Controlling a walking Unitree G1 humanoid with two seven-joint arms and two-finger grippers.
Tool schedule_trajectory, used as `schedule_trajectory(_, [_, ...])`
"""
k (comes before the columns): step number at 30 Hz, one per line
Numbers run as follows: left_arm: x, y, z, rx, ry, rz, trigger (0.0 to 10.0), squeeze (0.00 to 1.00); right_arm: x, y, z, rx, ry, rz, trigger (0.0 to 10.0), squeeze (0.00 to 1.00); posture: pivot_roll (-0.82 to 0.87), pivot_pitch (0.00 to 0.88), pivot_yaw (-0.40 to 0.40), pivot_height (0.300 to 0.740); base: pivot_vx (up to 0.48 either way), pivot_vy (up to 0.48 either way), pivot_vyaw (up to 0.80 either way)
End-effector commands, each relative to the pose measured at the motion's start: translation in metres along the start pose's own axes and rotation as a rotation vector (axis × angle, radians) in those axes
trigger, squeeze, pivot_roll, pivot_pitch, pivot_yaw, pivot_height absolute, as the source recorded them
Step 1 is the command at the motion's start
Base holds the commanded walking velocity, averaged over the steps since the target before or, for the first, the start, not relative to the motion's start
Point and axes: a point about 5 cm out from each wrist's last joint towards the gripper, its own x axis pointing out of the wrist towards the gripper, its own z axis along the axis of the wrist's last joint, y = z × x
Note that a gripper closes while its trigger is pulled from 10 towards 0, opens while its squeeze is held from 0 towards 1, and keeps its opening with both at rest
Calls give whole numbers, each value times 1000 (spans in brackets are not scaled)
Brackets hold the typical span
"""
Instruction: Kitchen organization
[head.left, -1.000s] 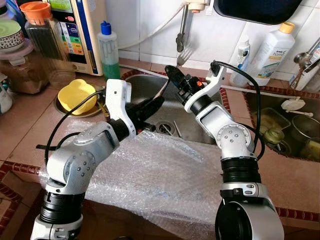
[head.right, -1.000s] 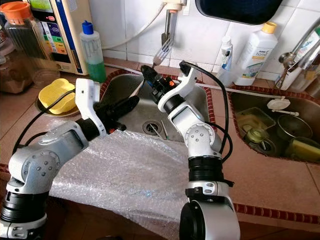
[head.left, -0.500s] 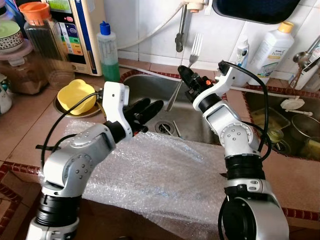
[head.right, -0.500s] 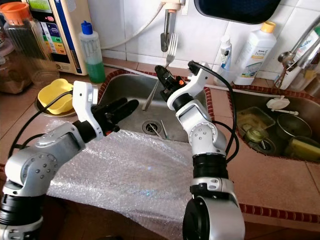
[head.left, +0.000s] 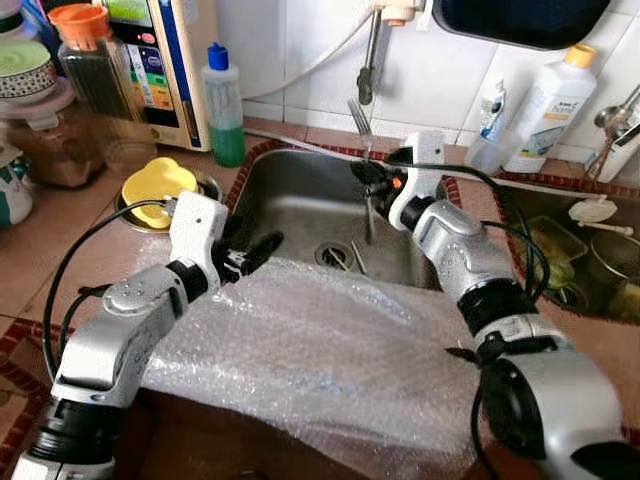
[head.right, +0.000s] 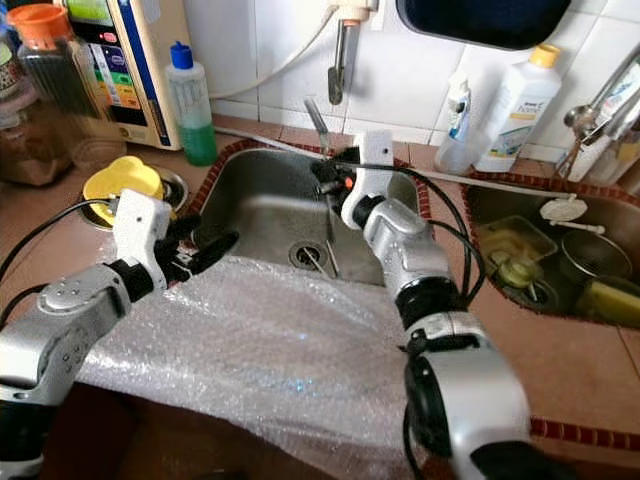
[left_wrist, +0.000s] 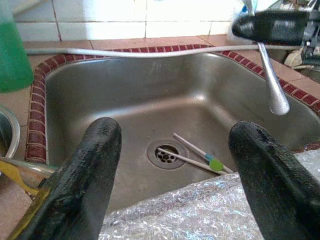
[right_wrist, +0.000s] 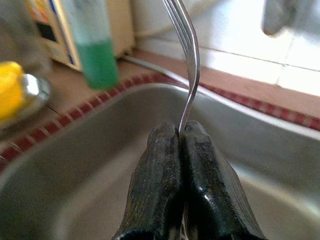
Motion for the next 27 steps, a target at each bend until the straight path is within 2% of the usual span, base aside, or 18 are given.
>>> schedule_trajectory(1, [2,-2,4,24,-18,3,10000,1000,-2,-7,0,-96,28,-31,0,0,195,60,-27,740,0,0,0])
schedule_trajectory(3, [2,-2,4,24,-18,3,10000,1000,-2,-7,0,-96,28,-31,0,0,195,60,-27,740,0,0,0])
schedule_trajectory(4, [2,-3,5,26,-24,2,10000,835,-3,-10,-4,-152,57,-40,0,0,200,61,-27,740,0,0,0])
schedule_trajectory(5, [2,-3,5,26,-24,2,10000,835,-3,-10,-4,-152,57,-40,0,0,200,61,-27,740,0,0,0])
schedule_trajectory(6, [1,-5,6,29,-30,-4,10000,0,-5,-11,-7,-239,90,-39,0,0,205,63,-27,740,0,0,0])
schedule_trajectory(8, [1,-5,6,29,-30,-4,10000,0,-5,-11,-7,-239,90,-39,0,0,205,63,-27,740,0,0,0])
schedule_trajectory(9, [1,-7,6,38,-34,-11,10000,0,-6,-12,-11,-324,123,-32,0,0,209,63,-28,740,0,0,0])
schedule_trajectory(10, [1,-7,6,38,-34,-11,10000,0,-6,-12,-11,-324,123,-32,0,0,209,63,-28,740,0,0,0])
schedule_trajectory(12, [0,-7,4,52,-34,-15,10000,0,-7,-11,-19,-449,178,-11,0,0,216,66,-34,740,0,0,0])
schedule_trajectory(14, [0,-7,4,55,-35,-14,10000,0,-7,-10,-21,-483,191,-3,0,0,216,66,-34,740,0,0,0])
schedule_trajectory(15, [0,-6,4,57,-39,-9,10000,0,-7,-8,-26,-514,221,16,10000,0,218,67,-36,740,0,0,0])
schedule_trajectory(20, [0,-6,4,58,-41,-4,10000,0,-7,-4,-32,-541,252,46,10000,0,224,67,-42,740,0,0,0])
schedule_trajectory(21, [0,-6,4,58,-41,-3,10000,0,-7,-3,-33,-553,259,51,10000,90,225,68,-44,740,0,0,0])
schedule_trajectory(22, [0,-6,4,58,-41,-3,10000,0,-7,-3,-33,-553,259,51,10000,90,225,68,-44,740,0,0,0])
schedule_trajectory(23, [0,-6,3,58,-40,-2,10000,0,-7,-2,-35,-556,266,57,10000,694,227,67,-46,740,0,0,0])
schedule_trajectory(24, [-1,-7,2,55,-37,-2,10000,0,-7,-1,-37,-574,275,66,10000,1000,227,67,-47,740,0,0,0])
schedule_trajectory(27, [-1,-8,0,53,-31,-6,10000,0,-7,0,-39,-581,282,78,10000,1000,225,65,-47,740,0,0,0])
